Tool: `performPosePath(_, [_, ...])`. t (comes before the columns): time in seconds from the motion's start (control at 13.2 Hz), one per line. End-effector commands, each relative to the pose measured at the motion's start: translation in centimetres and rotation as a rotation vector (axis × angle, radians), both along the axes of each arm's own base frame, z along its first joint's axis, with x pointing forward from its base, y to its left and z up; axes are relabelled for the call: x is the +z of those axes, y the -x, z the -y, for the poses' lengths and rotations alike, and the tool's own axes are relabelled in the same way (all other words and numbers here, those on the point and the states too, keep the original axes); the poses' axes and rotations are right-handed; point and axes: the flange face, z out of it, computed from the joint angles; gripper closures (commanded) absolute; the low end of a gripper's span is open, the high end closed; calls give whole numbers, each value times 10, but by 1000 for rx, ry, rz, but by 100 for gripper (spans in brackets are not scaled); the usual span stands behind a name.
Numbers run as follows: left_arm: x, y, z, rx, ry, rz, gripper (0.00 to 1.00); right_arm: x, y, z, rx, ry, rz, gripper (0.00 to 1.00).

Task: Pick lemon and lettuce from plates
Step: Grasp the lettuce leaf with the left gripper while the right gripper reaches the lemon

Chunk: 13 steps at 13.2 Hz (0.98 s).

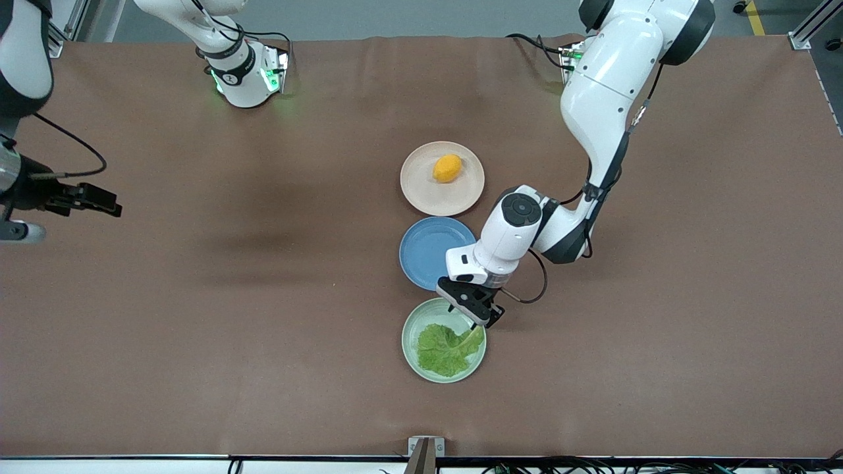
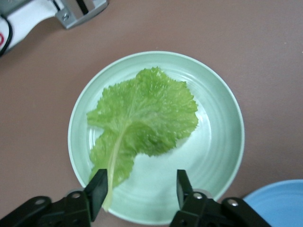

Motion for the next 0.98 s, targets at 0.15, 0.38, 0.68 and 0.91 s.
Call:
performPosePath(0.15, [-21,-21,4,-47,-3,69,35,7,0,-64,-275,-39,-11,0])
performPosePath(0.38, [-31,-26,-5,-49,-8,94,36,-2,11,-160,-391,-7,-34,0])
performPosePath(0.68, [-44,-24,-7,-70,-25,88,38,-39,56,-328,-565,-1,23,0])
performPosePath(0.91, [-46,-21,-5,-77,-30,86,47,-78,80,-403,-647,6,33,0])
